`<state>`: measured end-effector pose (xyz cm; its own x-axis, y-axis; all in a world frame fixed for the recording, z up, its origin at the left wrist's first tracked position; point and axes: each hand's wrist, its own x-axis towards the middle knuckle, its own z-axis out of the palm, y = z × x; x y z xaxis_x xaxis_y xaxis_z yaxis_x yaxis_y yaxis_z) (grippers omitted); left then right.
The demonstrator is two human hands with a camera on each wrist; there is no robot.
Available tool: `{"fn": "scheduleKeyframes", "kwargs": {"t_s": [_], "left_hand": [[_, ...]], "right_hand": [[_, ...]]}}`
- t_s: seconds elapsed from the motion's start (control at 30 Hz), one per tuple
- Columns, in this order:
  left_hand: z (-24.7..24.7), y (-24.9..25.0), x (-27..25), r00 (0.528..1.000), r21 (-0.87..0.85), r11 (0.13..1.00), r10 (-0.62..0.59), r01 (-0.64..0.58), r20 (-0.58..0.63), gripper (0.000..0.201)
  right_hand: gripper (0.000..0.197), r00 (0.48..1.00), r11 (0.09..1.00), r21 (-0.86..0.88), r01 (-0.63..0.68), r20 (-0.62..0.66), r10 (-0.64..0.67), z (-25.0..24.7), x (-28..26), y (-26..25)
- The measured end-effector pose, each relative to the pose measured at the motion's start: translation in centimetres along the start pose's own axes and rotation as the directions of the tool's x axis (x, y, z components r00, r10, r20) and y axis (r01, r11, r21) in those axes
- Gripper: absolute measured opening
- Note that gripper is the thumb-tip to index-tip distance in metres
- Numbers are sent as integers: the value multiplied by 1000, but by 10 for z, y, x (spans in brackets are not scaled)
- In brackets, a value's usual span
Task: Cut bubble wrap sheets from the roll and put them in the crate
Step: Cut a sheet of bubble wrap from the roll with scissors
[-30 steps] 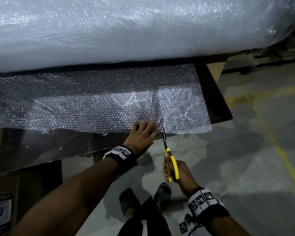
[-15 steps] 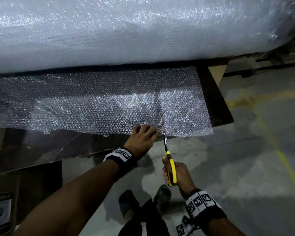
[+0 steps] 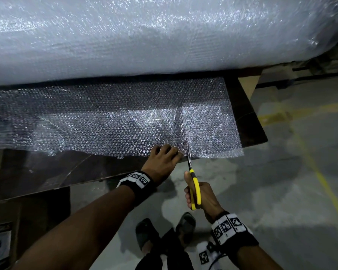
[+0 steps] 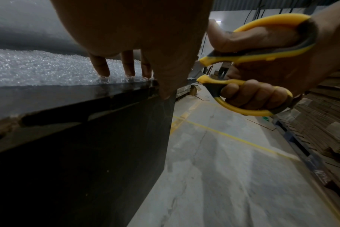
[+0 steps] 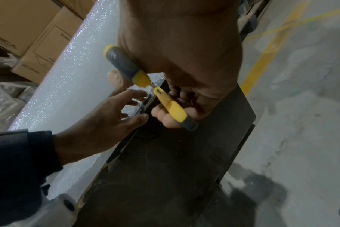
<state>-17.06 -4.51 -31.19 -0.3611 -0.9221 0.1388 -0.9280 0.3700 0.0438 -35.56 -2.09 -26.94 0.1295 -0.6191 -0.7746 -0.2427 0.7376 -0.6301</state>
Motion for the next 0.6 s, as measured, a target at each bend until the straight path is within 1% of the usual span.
{"fn": "scheduleKeyframes", "kwargs": {"t_s": [0.07,0.2,0.33,0.5,0.6], "left_hand": [[-1,1,0,1000,4,1000,-2,2,0,45],[-1,1,-1,1000,-12,1000,-13,13,22,43],[0,0,-2,999,-35,999,-11,12,51,42],[-5,1,-1,999,-39,999,1,0,35,43],[-5,1,-2,1000,-11,1000,16,-16,26,38]], "right_hand": [[68,1000,999,-34,7,-6,-7,0,3,-1],[64,999,996,-88,23,-46,-28,-3,6,-1],[69,1000,996,-93,-3,-6,3,-4,8,-12],[63,999,993,-118,8,-40,-13,-3,10,-14],[67,1000,995,-98,-8,-2,8,-2,8,-23]]}}
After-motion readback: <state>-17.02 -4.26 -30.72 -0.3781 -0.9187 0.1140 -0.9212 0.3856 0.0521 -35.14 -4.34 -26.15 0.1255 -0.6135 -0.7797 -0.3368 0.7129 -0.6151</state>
